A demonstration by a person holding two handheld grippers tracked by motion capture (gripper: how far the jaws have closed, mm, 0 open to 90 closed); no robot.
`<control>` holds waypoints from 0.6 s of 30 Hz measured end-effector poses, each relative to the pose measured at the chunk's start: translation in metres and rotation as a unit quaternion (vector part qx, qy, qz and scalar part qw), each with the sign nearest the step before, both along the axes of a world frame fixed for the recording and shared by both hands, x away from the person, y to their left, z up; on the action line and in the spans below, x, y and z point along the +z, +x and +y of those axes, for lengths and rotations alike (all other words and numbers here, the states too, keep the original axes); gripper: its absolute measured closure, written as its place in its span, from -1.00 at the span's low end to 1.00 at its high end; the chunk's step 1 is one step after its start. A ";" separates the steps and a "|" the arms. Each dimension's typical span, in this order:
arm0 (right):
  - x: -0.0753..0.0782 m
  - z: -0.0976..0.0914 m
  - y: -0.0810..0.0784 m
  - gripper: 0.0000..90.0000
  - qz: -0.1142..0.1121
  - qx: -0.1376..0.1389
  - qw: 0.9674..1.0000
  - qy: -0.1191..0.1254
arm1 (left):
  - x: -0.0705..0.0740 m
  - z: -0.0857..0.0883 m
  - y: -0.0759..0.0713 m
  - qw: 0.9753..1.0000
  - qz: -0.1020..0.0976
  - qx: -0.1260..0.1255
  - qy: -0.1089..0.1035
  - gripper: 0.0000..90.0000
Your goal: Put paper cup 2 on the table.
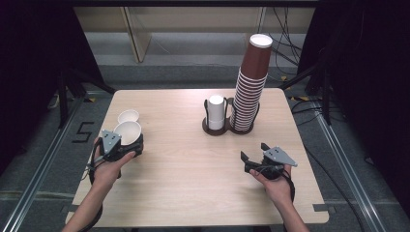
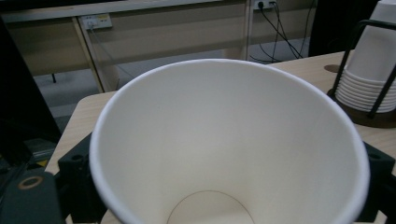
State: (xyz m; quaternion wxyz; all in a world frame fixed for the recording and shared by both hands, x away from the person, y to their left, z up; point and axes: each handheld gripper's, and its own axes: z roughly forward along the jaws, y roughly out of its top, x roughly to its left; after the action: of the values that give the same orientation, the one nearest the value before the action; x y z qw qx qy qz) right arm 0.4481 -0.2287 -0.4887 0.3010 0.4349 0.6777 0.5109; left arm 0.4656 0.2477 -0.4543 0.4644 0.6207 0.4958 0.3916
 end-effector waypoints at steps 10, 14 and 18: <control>0.000 0.001 -0.001 -0.68 0.011 0.000 1.000 0.002 | -0.005 0.010 0.005 0.999 0.006 0.036 0.003 -0.75; -0.001 0.001 0.000 -0.68 0.006 0.003 1.000 -0.002 | -0.007 0.015 0.007 0.999 0.008 0.051 0.002 -0.75; -0.001 0.000 0.000 -0.68 0.006 0.003 1.000 -0.001 | -0.010 0.018 0.009 0.998 0.010 0.063 0.003 -0.75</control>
State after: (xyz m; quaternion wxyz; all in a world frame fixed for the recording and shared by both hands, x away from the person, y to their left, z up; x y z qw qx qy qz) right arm 0.4481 -0.2283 -0.4893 0.2958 0.4361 0.6808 0.5087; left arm 0.4746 0.2659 -0.4648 0.4319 0.5935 0.5375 0.4151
